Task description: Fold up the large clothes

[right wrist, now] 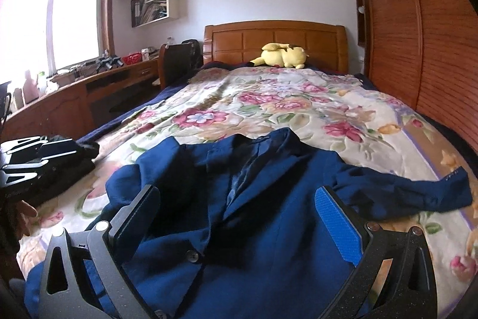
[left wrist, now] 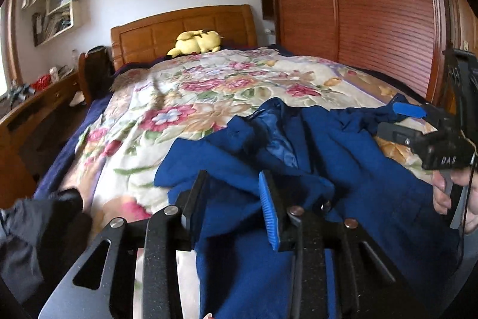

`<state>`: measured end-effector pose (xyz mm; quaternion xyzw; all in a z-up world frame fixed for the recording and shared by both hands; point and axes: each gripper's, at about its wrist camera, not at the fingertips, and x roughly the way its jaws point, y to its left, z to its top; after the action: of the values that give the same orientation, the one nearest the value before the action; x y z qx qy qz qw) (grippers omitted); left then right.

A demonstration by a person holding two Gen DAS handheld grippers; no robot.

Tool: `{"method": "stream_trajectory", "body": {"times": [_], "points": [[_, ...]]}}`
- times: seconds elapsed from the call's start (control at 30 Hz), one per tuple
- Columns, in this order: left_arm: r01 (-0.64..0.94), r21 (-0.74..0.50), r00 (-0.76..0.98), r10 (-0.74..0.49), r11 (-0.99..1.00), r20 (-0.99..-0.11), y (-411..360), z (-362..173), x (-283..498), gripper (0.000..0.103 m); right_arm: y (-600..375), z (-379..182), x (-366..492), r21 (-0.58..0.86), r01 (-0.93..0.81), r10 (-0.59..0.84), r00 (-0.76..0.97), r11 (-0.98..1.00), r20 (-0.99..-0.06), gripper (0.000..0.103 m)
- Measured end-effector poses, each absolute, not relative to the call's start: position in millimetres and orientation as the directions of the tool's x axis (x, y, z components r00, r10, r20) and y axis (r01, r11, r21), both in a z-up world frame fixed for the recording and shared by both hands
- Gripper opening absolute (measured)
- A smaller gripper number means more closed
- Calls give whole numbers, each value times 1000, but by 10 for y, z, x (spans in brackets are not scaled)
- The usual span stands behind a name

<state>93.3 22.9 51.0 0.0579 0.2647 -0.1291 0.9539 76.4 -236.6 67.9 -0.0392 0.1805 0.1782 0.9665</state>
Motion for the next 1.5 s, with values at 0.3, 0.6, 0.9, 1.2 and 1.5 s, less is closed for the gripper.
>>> {"method": "stream_trajectory", "body": {"times": [0.3,0.6,0.9,1.2,1.5], "points": [[226,58,860,-171,972,-480,595,384,803,35,-1813,799,988,-91,-474,398,815,876,-422,88],[177,-10,866,-160,984,-473,1028,400,826,36,-871,710,1748,-142,-604,433,696,784,-572,76],[97,-62,886,-115,993,-449,1520,459,767,36,-114,295,2590,-141,-652,367,577,745,-730,71],[65,-31,879,-72,997,-471,1673,393,785,36,370,123,3102,-214,-651,220,518,728,-827,71],[79,-42,878,-89,996,-471,1687,393,785,36,496,-104,3416,-180,-636,170,450,750,-877,71]]}}
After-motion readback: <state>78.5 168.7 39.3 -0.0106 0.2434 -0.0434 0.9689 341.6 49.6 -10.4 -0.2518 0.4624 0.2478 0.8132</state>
